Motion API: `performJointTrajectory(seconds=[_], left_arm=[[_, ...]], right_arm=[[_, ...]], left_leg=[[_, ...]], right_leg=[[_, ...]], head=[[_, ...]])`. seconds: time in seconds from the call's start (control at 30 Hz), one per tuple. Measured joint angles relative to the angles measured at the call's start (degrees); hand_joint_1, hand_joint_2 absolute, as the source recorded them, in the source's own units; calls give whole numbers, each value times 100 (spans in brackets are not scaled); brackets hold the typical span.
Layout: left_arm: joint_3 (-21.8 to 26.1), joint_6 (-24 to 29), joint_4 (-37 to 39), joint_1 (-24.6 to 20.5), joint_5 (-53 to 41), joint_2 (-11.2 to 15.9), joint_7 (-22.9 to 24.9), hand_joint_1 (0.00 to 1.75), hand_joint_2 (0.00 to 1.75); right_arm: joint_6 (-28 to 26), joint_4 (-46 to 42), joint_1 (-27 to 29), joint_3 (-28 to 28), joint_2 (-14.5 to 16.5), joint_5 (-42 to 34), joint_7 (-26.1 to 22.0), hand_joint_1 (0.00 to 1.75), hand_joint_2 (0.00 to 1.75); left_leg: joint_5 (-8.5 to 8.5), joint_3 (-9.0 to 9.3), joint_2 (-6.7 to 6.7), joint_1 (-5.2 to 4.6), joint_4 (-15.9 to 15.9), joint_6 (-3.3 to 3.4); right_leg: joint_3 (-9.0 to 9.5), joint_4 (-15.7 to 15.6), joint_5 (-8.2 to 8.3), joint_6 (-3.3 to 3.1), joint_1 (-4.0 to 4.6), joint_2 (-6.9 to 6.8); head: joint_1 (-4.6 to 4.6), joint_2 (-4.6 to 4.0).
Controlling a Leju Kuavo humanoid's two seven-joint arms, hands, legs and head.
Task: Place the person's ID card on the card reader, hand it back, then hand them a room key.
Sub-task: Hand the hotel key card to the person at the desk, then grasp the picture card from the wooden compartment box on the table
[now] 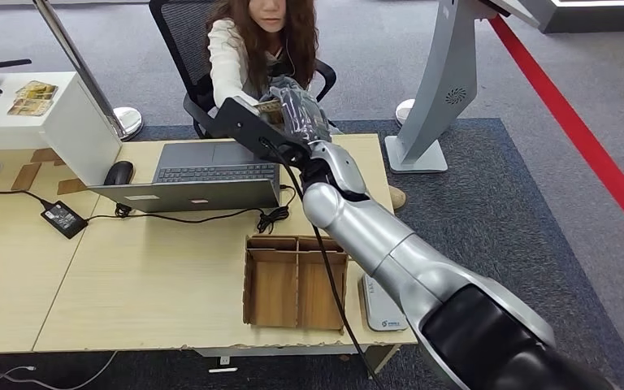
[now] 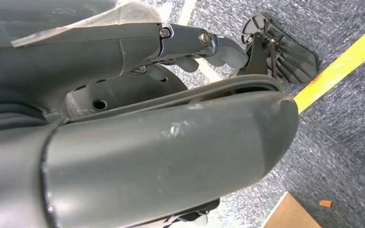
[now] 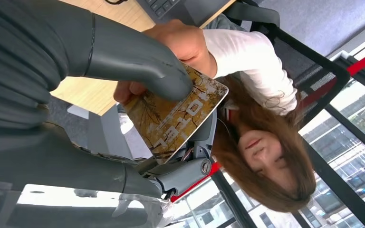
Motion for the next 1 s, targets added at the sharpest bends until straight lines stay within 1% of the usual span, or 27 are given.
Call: performJointTrajectory(seconds=[0.1, 0.13, 0.23, 0.33, 0.37, 0.43, 0.5, 0.57, 0.67, 0.77, 0.87, 1.0], left_arm=[[0, 1, 0, 6, 36, -16, -3, 0, 0], [0, 1, 0, 8, 49, -23, -8, 0, 0], [0, 1, 0, 9, 99, -37, -40, 0, 0], [1, 20, 0, 10, 169, -44, -57, 0, 0], [2, 40, 0, 10, 196, -53, -58, 0, 0], [5, 81, 0, 16, 249, -87, -73, 0, 0], [11, 121, 0, 29, 295, -131, -114, 0, 0], [19, 164, 0, 38, 341, -166, -171, 0, 0], [39, 240, 1, 42, 399, -217, -253, 0, 0], [61, 324, 2, 42, 445, -257, -305, 0, 0], [85, 378, 2, 38, 478, -274, -309, 0, 0], [148, 404, 4, 34, 540, -280, -282, 0, 0]], right_arm=[[-38, 177, -17, 13, 83, -55, -68, 24, 175], [-50, 225, -20, 18, 111, -75, -97, 0, 175], [-81, 328, -21, 30, 168, -176, -264, 0, 175], [-109, 347, -1, 38, 162, -289, -484, 0, 175], [-115, 286, 33, 41, 125, -298, -486, 0, 175], [-107, -3, 171, 54, -31, -242, -306, 0, 175], [-51, -505, 383, 67, -304, -37, 108, 0, 175], [41, -1121, 649, 69, -636, 319, 599, 0, 175], [272, -2141, 1185, 32, -1153, 1263, 1256, 0, 175], [645, -3163, 1832, -28, -1638, 2282, 1824, 0, 175], [1037, -4021, 2395, -67, -2026, 2798, 2111, 0, 175], [1408, -4965, 3013, -106, -2440, 3225, 2279, 0, 175]], left_leg=[[0, -2, 0, -1, 0, 0], [0, -1, 0, -2, 0, -1], [-1, -1, 1, -2, 0, -1], [-1, 1, 2, -4, 0, -1], [-1, 2, 3, -6, 0, -1], [-1, 5, 2, -8, 1, -1], [-1, 7, 1, -11, 1, 0], [-2, 10, 2, -15, 2, 2], [-9, 17, 3, -21, 2, 10], [-15, 18, 3, -21, 2, 15], [-19, 17, 5, -21, 2, 17], [-19, 12, 5, -20, 2, 17]], right_leg=[[-3, 0, 0, 0, 1, 0], [-4, 0, 0, 0, 2, 0], [-5, 0, -1, 0, 4, 1], [-6, -1, -1, 0, 4, 2], [-6, -2, -1, 0, 4, 3], [-4, -4, -1, 0, 3, 2], [-1, -6, 0, 0, 1, 1], [1, -7, 1, 1, -3, 4], [5, -10, -1, 4, -7, 8], [7, -11, -4, 7, -8, 9], [5, -11, -5, 7, -8, 13], [5, -11, -6, 7, -8, 13]], head=[[0, 0], [-1, 0], [-1, 0], [-1, 1], [-1, 0], [-1, -1], [0, 0], [-1, 0], [-2, 0], [-2, 0], [-3, 0], [-3, 1]])
